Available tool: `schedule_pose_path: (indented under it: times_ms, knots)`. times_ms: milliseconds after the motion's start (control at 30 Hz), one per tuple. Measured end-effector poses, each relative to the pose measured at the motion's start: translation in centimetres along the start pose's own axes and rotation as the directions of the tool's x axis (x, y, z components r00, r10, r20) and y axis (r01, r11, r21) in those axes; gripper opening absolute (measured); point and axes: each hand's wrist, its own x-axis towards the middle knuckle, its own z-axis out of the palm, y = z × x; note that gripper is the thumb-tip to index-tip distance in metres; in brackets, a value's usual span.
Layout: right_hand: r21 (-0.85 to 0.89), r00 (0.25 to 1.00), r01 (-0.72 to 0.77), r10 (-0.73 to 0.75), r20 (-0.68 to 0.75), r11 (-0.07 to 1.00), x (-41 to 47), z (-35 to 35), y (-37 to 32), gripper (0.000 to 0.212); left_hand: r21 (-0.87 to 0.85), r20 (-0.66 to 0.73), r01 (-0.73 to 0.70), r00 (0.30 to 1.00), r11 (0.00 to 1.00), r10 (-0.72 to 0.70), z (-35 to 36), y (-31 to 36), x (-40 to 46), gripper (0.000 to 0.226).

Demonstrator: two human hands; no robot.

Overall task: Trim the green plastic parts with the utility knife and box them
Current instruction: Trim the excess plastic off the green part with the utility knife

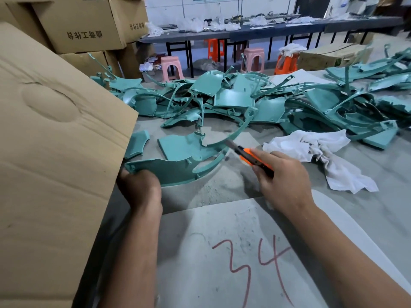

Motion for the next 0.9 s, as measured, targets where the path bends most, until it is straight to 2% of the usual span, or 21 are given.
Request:
schedule_pose_path:
  times_ms: [67, 133, 200, 367, 467, 533, 633, 700, 767, 833, 900]
  knots:
    - [0.026, 0.986, 0.129, -0.131, 0.105, 0.991, -0.5, 0.3, -1.2, 0.045, -0.01, -0.007, 0.008, 1.0, 1.0, -0.008, 0.0, 0.1, -0.1, 0.064]
    - [0.033, 0.967, 0.178, -0.181, 0.179, 0.984, -0.7, 0.8, -2.0, 0.046, -0.011, -0.003, 0.024, 1.0, 1.0, -0.024, -0.1, 0.1, 0.0, 0.065]
    - [-0.035, 0.979, 0.127, -0.12, 0.164, 0.991, -0.3, 0.9, -1.7, 0.043, -0.011, 0.019, 0.042, 0.999, 0.999, -0.042, -0.1, 0.2, -0.1, 0.065]
    - [-0.245, 0.983, -0.153, 0.173, 0.061, 0.957, 0.6, -0.7, 1.0, 0.035, -0.072, 0.071, 0.081, 0.995, 0.994, -0.076, -0.3, 0.2, 0.1, 0.068]
    - [-0.178, 0.988, -0.147, 0.137, -0.066, 0.973, 0.1, -0.7, 0.2, 0.046, -0.057, 0.051, 0.114, 0.992, 0.992, -0.111, -0.6, 0.0, 0.6, 0.064]
    - [-0.099, 0.991, -0.127, 0.122, -0.057, 0.987, -0.1, -0.6, -0.1, 0.052, -0.036, 0.011, 0.196, 0.981, 0.98, -0.196, -1.0, -0.1, 1.2, 0.056]
    - [-0.044, 0.983, -0.178, 0.176, -0.046, 0.983, 0.0, -0.6, 0.3, 0.052, -0.032, -0.02, 0.291, 0.956, 0.956, -0.292, -1.2, 0.0, 1.6, 0.05]
    - [-0.022, 0.969, -0.227, 0.223, -0.106, 0.974, 0.2, -0.6, 0.4, 0.049, 0.008, -0.029, 0.271, 0.962, 0.963, -0.271, -1.1, 0.3, 1.2, 0.049]
    - [0.011, 0.97, -0.193, 0.193, -0.146, 0.981, 0.1, -0.6, 0.3, 0.045, 0.021, -0.034, 0.235, 0.972, 0.972, -0.234, -1.0, 0.4, 0.9, 0.049]
    - [0.004, 0.99, -0.09, 0.09, -0.106, 0.996, 0.1, -0.4, 0.3, 0.041, 0.02, -0.019, 0.218, 0.976, 0.976, -0.218, -1.0, 0.4, 0.9, 0.051]
    - [-0.071, 0.998, -0.066, 0.065, -0.012, 0.995, 0.3, 0.0, 0.4, 0.038, 0.036, -0.008, 0.204, 0.979, 0.978, -0.203, -1.1, 0.3, 1.0, 0.053]
